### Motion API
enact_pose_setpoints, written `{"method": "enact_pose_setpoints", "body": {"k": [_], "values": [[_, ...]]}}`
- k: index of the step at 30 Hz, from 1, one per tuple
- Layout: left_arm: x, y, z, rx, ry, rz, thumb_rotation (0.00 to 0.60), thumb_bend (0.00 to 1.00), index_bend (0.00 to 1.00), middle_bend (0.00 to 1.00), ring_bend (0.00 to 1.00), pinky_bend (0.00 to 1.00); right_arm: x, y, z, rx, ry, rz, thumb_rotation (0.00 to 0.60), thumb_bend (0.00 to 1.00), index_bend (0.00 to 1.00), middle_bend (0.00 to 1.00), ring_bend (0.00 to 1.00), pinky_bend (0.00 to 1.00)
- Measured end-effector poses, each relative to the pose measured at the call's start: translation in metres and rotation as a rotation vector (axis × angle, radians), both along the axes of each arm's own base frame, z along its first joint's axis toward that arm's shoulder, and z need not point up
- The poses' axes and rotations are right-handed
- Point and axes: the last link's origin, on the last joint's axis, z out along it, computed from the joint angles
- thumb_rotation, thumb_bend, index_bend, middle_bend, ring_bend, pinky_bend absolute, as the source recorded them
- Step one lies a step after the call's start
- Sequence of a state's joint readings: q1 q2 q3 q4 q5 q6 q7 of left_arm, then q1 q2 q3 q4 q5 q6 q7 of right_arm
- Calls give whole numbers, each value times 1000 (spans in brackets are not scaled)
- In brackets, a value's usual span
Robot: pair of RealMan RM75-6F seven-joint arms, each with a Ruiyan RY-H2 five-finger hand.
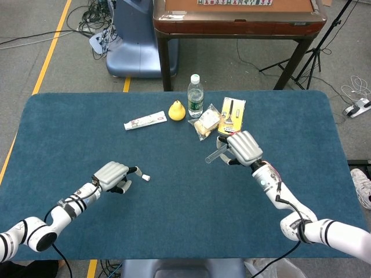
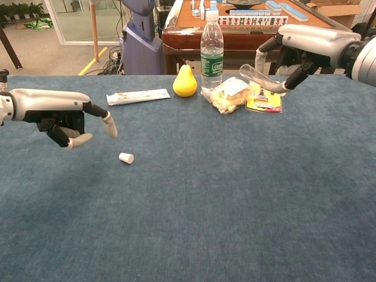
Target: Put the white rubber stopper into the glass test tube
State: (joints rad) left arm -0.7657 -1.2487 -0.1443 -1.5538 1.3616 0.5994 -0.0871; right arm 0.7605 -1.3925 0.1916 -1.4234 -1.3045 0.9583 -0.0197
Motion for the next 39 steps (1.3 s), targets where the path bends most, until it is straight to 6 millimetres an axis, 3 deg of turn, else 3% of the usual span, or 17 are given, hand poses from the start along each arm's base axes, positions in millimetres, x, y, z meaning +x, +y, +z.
{"method": "enact_pose_setpoints", "body": {"k": [6,24,39], "values": [[1,2,-17,-66,50,10,600,621,143,1000,1000,1000,-5,1,-1,4,9,-17,600,451,892,1000,1000,1000],[17,-2,-52,-128,53,-10,600,621,152,1000,1000,1000,-13,4,0,10,17,-41,600,451,892,1000,1000,1000],[3,3,-55,-105,101,27,600,622,164,1000,1000,1000,-15,2,-2,15,18,-44,600,451,892,1000,1000,1000]]}}
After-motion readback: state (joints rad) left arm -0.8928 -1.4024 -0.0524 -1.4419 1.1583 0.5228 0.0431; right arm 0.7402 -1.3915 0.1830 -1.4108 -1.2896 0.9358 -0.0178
